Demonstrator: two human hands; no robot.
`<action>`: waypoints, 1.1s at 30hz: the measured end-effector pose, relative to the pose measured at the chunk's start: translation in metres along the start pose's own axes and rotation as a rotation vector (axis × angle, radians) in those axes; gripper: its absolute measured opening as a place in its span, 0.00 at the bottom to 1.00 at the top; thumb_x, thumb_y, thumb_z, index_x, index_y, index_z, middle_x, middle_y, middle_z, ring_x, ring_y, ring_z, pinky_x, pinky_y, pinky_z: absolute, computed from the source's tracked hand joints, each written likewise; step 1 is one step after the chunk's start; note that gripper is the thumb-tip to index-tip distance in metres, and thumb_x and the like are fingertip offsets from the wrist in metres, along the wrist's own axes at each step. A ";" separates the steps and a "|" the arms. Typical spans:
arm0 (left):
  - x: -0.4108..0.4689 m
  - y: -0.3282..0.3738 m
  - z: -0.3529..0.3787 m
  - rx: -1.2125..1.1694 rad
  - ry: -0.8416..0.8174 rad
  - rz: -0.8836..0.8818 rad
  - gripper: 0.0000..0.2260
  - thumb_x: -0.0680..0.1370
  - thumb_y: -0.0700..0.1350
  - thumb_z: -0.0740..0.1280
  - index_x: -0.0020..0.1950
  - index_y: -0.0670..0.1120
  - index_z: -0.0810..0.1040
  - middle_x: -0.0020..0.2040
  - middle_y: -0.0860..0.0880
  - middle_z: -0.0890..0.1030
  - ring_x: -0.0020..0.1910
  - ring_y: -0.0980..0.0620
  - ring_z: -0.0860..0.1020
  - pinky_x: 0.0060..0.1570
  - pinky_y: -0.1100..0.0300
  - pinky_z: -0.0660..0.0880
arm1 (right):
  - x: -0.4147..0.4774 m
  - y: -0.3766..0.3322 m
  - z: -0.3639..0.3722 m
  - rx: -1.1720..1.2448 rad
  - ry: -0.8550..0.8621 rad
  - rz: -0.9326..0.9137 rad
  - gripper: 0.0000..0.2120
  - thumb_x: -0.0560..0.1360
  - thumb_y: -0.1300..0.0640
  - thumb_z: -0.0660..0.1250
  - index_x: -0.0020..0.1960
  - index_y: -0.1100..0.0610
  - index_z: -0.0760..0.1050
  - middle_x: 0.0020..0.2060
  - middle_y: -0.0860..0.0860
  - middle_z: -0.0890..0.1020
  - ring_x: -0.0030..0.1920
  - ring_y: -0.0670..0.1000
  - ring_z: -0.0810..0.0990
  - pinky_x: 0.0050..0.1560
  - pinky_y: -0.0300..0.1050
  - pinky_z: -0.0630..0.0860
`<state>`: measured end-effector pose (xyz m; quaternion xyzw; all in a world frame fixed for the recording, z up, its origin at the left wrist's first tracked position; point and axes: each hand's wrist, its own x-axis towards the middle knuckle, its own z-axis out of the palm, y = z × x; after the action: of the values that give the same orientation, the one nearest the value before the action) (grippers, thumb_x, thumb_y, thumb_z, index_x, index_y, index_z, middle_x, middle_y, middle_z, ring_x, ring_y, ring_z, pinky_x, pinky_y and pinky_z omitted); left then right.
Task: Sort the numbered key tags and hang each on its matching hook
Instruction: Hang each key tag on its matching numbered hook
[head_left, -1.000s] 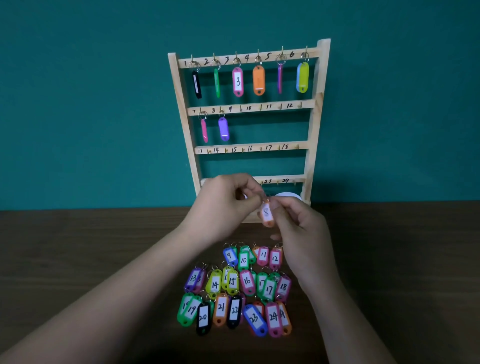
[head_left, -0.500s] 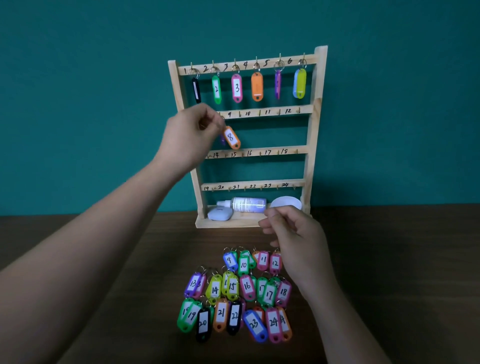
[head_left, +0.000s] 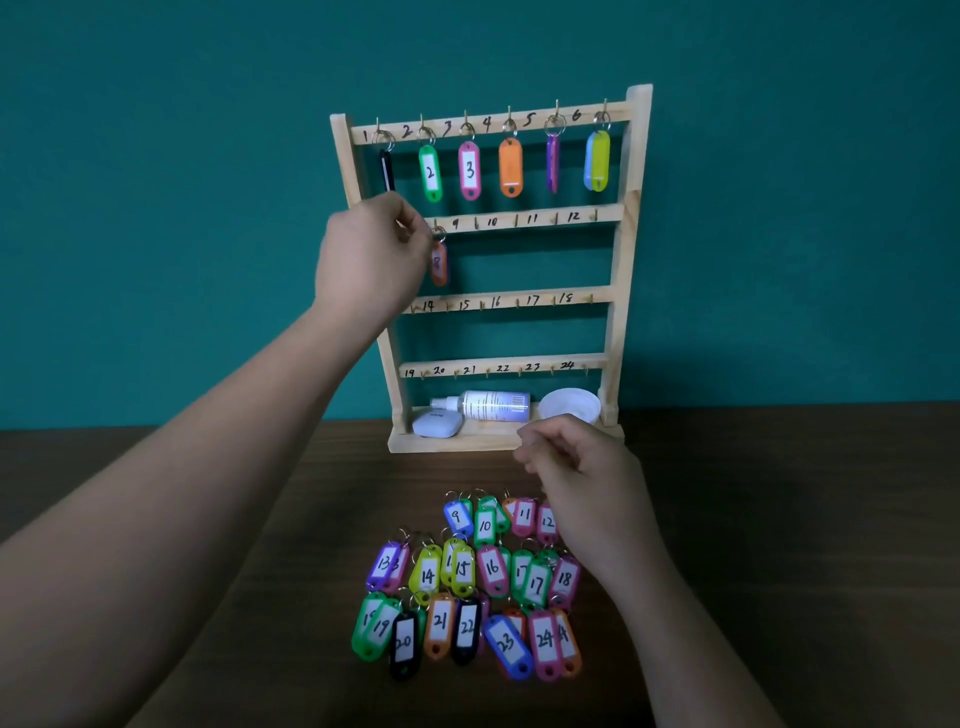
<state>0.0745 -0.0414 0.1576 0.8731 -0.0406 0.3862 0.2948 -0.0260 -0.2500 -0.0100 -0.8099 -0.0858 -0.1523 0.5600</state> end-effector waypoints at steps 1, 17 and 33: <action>-0.004 -0.001 -0.001 -0.021 0.004 0.003 0.03 0.79 0.47 0.67 0.48 0.51 0.81 0.35 0.55 0.82 0.34 0.59 0.78 0.34 0.59 0.72 | 0.000 0.001 -0.001 -0.062 0.002 -0.026 0.05 0.84 0.49 0.68 0.54 0.41 0.82 0.46 0.36 0.85 0.52 0.31 0.80 0.46 0.28 0.74; -0.146 -0.077 0.017 -0.103 -0.379 -0.208 0.04 0.78 0.52 0.72 0.44 0.56 0.82 0.38 0.60 0.82 0.38 0.62 0.80 0.34 0.67 0.70 | 0.014 0.001 0.028 -0.637 -0.250 -0.177 0.12 0.83 0.51 0.70 0.65 0.46 0.81 0.61 0.42 0.79 0.65 0.47 0.73 0.69 0.50 0.72; -0.173 -0.111 0.021 -0.056 -0.496 -0.176 0.04 0.79 0.46 0.71 0.46 0.55 0.83 0.41 0.59 0.84 0.45 0.63 0.79 0.41 0.74 0.69 | 0.048 -0.001 0.058 -0.767 -0.490 -0.166 0.04 0.82 0.52 0.71 0.52 0.42 0.81 0.55 0.43 0.78 0.62 0.49 0.71 0.70 0.55 0.67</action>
<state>0.0006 0.0115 -0.0284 0.9328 -0.0462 0.1321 0.3321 0.0276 -0.1966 -0.0115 -0.9611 -0.2176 -0.0216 0.1689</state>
